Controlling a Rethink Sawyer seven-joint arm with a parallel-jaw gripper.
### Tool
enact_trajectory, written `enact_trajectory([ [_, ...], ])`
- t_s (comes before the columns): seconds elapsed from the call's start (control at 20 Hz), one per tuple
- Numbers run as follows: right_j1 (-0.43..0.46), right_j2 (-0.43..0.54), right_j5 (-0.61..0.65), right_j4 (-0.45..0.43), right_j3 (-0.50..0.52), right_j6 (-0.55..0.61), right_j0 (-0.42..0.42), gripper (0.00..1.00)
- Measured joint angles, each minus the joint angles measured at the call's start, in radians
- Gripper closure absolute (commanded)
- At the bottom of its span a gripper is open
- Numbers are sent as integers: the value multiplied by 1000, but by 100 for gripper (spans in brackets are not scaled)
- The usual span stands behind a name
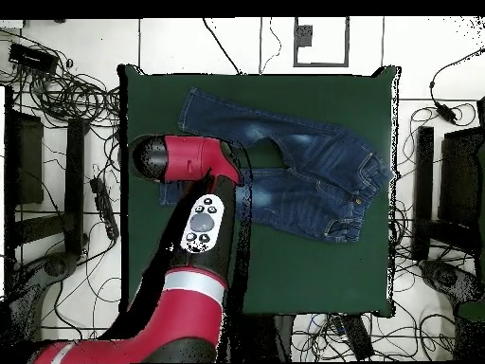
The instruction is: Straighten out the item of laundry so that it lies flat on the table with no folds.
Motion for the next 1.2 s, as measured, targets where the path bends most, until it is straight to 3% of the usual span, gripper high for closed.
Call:
enact_trajectory([
  [0.2, 23, 11, 13, 3, 1, 0, -11, 100],
  [0.75, 38, 178, 22, 83, 21, 0, -155, 100],
  [1.2, 19, 234, 65, 87, 50, 0, -187, 100],
])
